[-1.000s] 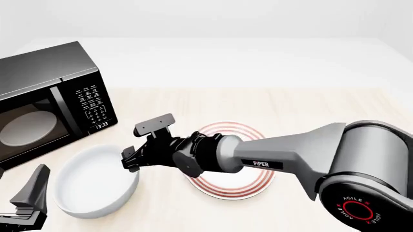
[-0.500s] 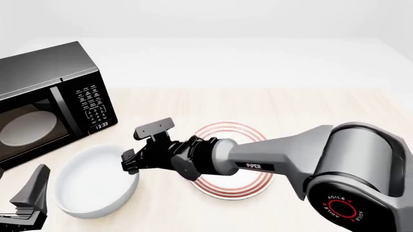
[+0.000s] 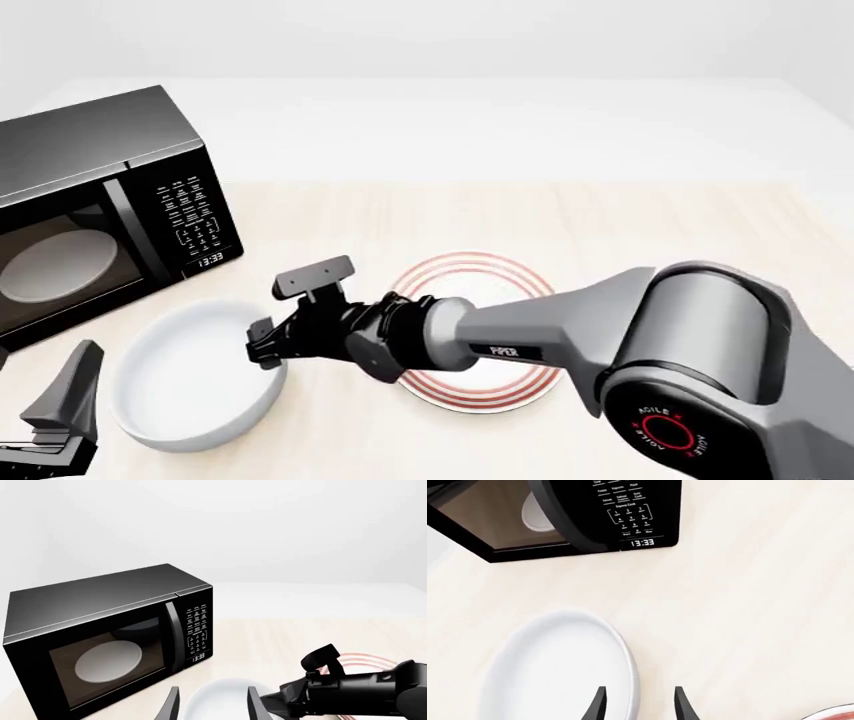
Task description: Put the white bowl to the right of the plate.
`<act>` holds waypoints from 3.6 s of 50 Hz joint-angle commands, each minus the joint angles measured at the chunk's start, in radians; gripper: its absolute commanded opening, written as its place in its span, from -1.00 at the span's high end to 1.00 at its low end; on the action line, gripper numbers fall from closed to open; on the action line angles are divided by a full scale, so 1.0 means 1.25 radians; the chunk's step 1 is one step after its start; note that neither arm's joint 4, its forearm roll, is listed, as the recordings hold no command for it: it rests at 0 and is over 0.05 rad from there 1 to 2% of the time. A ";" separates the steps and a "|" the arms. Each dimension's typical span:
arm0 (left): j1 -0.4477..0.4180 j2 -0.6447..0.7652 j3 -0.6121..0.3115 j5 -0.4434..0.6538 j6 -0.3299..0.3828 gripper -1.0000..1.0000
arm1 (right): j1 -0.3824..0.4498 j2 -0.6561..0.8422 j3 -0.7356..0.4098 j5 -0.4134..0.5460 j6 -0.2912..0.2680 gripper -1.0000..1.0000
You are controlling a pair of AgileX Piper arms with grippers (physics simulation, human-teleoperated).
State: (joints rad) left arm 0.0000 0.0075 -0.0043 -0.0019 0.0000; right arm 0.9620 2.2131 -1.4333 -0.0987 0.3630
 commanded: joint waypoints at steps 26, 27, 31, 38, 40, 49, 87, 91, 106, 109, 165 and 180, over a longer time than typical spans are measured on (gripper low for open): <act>0.000 0.000 0.000 0.000 0.000 -1.00 | 0.008 0.023 -0.005 -0.012 0.009 1.00; 0.000 0.000 0.000 0.000 0.000 -1.00 | 0.006 0.017 -0.003 -0.011 0.006 1.00; 0.000 0.000 0.000 0.000 0.000 -1.00 | -0.001 -0.008 0.010 -0.007 -0.003 1.00; 0.000 0.000 0.000 0.000 0.000 -1.00 | -0.022 -0.090 0.046 0.006 -0.034 1.00; 0.000 0.000 0.000 0.000 0.000 -1.00 | -0.027 -0.114 0.055 0.009 -0.045 1.00; 0.000 0.000 0.000 0.000 0.000 -1.00 | -0.044 -0.222 0.112 0.019 -0.077 1.00; 0.000 0.000 0.000 0.000 0.000 -1.00 | -0.369 -0.673 0.546 -0.021 -0.150 1.00; 0.000 0.000 0.000 0.000 0.000 -1.00 | -0.426 -0.709 0.575 -0.010 -0.167 1.00; 0.000 0.000 0.000 0.000 0.000 -1.00 | -0.667 -0.807 0.669 0.015 -0.195 1.00; 0.000 0.000 0.000 0.000 0.000 -1.00 | -0.714 -0.828 0.680 0.020 -0.189 1.00; 0.000 0.000 0.000 0.000 0.000 -1.00 | -1.170 -0.681 0.858 -0.158 -0.243 1.00; 0.000 0.000 0.000 0.000 0.000 -1.00 | -1.178 -0.616 0.861 -0.209 -0.236 1.00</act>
State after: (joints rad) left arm 0.0000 0.0075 -0.0043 -0.0019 0.0000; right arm -0.4978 1.3948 -0.3532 -0.3198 0.0609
